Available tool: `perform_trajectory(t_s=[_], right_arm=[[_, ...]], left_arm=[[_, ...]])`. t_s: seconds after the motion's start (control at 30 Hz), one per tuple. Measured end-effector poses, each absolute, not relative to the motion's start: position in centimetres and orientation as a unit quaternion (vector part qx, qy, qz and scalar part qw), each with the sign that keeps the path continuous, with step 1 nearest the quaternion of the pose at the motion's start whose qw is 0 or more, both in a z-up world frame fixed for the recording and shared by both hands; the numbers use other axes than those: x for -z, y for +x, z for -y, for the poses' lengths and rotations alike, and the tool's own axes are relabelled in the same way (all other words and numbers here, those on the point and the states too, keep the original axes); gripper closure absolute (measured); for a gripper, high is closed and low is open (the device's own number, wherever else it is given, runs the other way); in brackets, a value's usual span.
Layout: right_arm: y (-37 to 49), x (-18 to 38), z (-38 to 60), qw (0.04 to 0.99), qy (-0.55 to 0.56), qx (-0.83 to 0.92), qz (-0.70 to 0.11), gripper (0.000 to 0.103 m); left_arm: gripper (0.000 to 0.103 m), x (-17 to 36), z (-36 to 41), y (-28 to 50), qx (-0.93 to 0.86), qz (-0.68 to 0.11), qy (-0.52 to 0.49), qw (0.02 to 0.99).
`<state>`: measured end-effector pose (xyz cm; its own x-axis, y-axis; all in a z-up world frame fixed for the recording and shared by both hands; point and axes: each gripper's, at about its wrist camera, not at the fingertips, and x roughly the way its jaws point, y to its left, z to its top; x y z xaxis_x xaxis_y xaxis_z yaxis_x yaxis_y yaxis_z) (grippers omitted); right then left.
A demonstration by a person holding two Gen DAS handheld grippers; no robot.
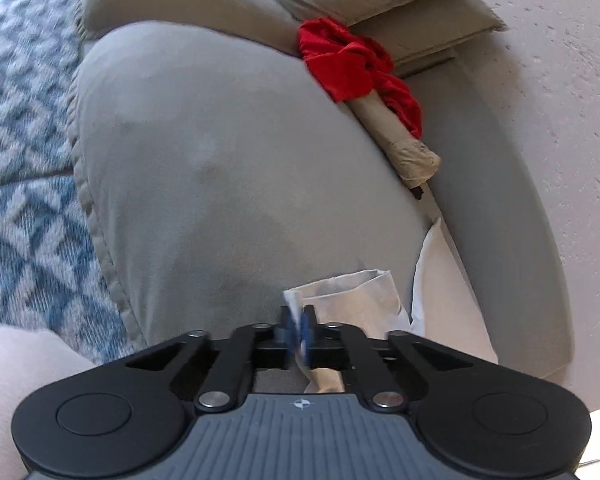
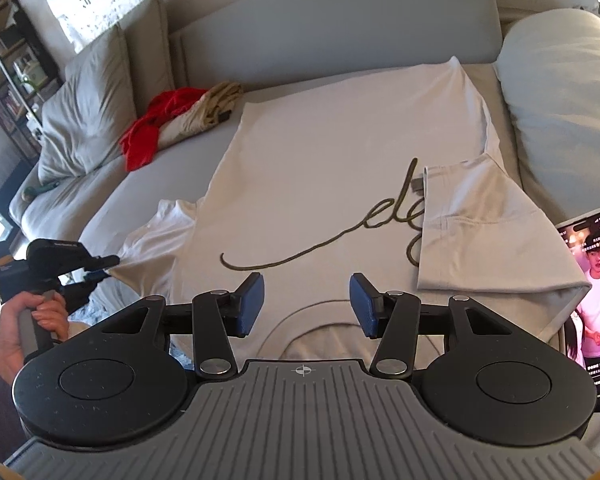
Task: Fold clothes
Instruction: 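Move the left gripper to the opposite shirt side edge and grasp it, then fold the held side and sleeve over toward the print with the left gripper, release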
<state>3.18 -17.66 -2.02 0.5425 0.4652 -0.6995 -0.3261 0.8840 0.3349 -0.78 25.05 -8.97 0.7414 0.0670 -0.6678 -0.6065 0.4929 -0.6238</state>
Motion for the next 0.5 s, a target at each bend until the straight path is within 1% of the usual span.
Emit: perform_trajectory(t_s=[0.1,0.23,0.4,0.5], right_arm=[[3.2,2.0,17.9,0.873,0.088,-0.227,-0.422,0.049],[3.3,2.2,18.5,0.871,0.096,-0.226,-0.425,0.049],[3.5,2.6,19.8,0.870,0.119,-0.211,-0.429,0.049],[3.6,2.9,21.0,0.865,0.149,-0.204,-0.434,0.049]], left_arm=[[0.103,7.6,-23.8,-0.4,-0.210,-0.285,-0.395,0.847],[0.103,5.2,-19.9,0.5,-0.202,-0.264,-0.261,0.906],[0.103,2.2,-12.1,2.1,-0.135,-0.226,-0.088,0.961],[0.103,2.2,-5.3,2.7,-0.063,-0.220,0.046,0.972]])
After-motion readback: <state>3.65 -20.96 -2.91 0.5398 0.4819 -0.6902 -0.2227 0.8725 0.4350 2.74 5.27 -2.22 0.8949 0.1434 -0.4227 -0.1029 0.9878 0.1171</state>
